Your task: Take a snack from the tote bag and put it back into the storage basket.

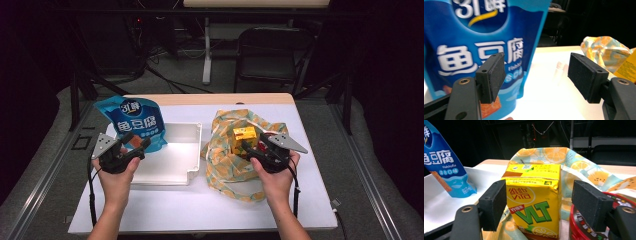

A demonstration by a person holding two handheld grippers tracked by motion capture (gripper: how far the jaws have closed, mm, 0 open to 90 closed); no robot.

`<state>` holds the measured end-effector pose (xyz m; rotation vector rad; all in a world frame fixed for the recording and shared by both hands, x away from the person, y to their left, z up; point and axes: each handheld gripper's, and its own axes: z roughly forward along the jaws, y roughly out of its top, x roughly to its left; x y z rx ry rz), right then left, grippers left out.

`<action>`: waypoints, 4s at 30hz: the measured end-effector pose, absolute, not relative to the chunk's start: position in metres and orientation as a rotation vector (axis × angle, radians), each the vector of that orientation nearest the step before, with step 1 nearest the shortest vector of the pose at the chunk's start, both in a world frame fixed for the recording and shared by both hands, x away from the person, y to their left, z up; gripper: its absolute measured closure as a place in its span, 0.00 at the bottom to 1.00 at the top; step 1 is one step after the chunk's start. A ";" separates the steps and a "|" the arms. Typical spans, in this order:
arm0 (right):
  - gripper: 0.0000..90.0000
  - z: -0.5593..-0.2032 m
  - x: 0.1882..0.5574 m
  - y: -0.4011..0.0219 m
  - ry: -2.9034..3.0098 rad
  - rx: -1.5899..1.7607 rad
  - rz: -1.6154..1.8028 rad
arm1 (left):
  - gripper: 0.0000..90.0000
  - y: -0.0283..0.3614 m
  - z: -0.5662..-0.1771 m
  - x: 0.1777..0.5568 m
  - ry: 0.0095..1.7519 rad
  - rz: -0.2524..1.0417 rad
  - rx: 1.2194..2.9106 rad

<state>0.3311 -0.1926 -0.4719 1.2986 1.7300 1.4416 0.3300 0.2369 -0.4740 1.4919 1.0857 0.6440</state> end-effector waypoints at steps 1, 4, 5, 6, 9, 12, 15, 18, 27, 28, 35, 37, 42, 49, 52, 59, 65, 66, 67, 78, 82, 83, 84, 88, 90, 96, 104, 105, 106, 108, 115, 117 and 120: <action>0.30 -0.472 0.331 -0.192 1.732 1.299 1.435 | 0.33 0.234 -0.475 0.330 1.082 0.641 1.498; 0.25 -0.471 0.333 -0.188 1.740 1.311 1.429 | 0.33 0.229 -0.477 0.330 1.077 0.635 1.511; 0.24 -0.471 0.334 -0.187 1.736 1.315 1.432 | 0.33 0.228 -0.477 0.330 1.074 0.632 1.513; 0.23 -0.471 0.335 -0.186 1.741 1.311 1.418 | 0.33 0.226 -0.478 0.330 1.072 0.631 1.516; 0.20 -0.471 0.337 -0.181 1.742 1.332 1.401 | 0.33 0.221 -0.479 0.330 1.064 0.619 1.523; 0.20 -0.473 0.339 -0.178 1.734 1.338 1.396 | 0.33 0.216 -0.481 0.330 1.053 0.607 1.539; 0.21 -0.474 0.340 -0.175 1.740 1.348 1.383 | 0.33 0.212 -0.483 0.330 1.046 0.596 1.550; 0.21 -0.477 0.341 -0.171 1.742 1.342 1.383 | 0.34 0.207 -0.485 0.330 1.042 0.588 1.560; 0.22 -0.480 0.349 -0.160 1.703 1.377 1.316 | 0.34 0.195 -0.489 0.329 1.020 0.571 1.592; 0.22 -0.480 0.350 -0.159 1.701 1.377 1.304 | 0.34 0.193 -0.490 0.329 1.019 0.569 1.596; 0.24 -0.483 0.357 -0.152 1.676 1.399 1.247 | 0.34 0.183 -0.493 0.328 0.998 0.551 1.614; 0.24 -0.484 0.358 -0.151 1.669 1.394 1.232 | 0.35 0.178 -0.494 0.328 0.993 0.548 1.623; 0.26 -0.486 0.359 -0.148 1.662 1.393 1.198 | 0.35 0.167 -0.497 0.327 0.974 0.541 1.644; 0.32 -0.484 0.358 -0.152 1.669 1.360 1.201 | 0.35 0.147 -0.499 0.325 0.898 0.532 1.695; 0.32 -0.482 0.358 -0.156 1.676 1.367 1.234 | 0.35 0.138 -0.500 0.326 0.879 0.521 1.712; 0.33 -0.470 0.353 -0.156 1.698 1.322 1.310 | 0.35 0.122 -0.500 0.326 0.832 0.496 1.730; 0.33 -0.453 0.347 -0.152 1.731 1.274 1.378 | 0.35 0.111 -0.497 0.326 0.804 0.482 1.720; 0.33 -0.451 0.346 -0.151 1.733 1.268 1.389 | 0.35 0.109 -0.496 0.326 0.795 0.478 1.723; 0.33 -0.448 0.345 -0.150 1.742 1.262 1.398 | 0.35 0.107 -0.494 0.326 0.790 0.476 1.721; 0.33 -0.437 0.334 -0.132 1.797 1.195 1.447 | 0.37 0.088 -0.486 0.324 0.708 0.484 1.739; 0.33 -0.435 0.330 -0.127 1.805 1.178 1.469 | 0.36 0.082 -0.485 0.322 0.677 0.471 1.754; 0.33 -0.434 0.330 -0.126 1.812 1.174 1.469 | 0.36 0.080 -0.485 0.322 0.672 0.474 1.754; 0.33 -0.434 0.328 -0.124 1.820 1.168 1.472 | 0.36 0.079 -0.485 0.322 0.672 0.470 1.755; 0.33 -0.432 0.324 -0.119 1.839 1.154 1.482 | 0.36 0.076 -0.484 0.323 0.663 0.467 1.757; 0.33 -0.432 0.323 -0.117 1.848 1.148 1.488 | 0.37 0.074 -0.484 0.323 0.676 0.487 1.751; 0.32 -0.431 0.320 -0.110 1.876 1.131 1.502 | 0.41 0.072 -0.482 0.323 0.657 0.486 1.755; 0.32 -0.431 0.318 -0.104 1.891 1.112 1.518 | 0.48 0.072 -0.484 0.322 0.650 0.501 1.753; 0.32 -0.431 0.318 -0.103 1.890 1.113 1.516 | 0.48 0.072 -0.485 0.323 0.650 0.506 1.744; 0.32 -0.431 0.318 -0.103 1.890 1.113 1.514 | 0.49 0.073 -0.484 0.322 0.644 0.502 1.744; 0.32 -0.430 0.318 -0.103 1.890 1.118 1.528 | 0.51 0.074 -0.485 0.321 0.633 0.514 1.732; 0.30 -0.429 0.318 -0.102 1.930 1.087 1.552 | 0.56 0.083 -0.485 0.319 0.609 0.486 1.735; 0.27 -0.428 0.317 -0.102 1.927 1.081 1.574 | 0.57 0.088 -0.487 0.321 0.621 0.459 1.729; 0.21 -0.424 0.315 -0.103 1.926 1.065 1.595 | 0.57 0.096 -0.489 0.324 0.650 0.459 1.715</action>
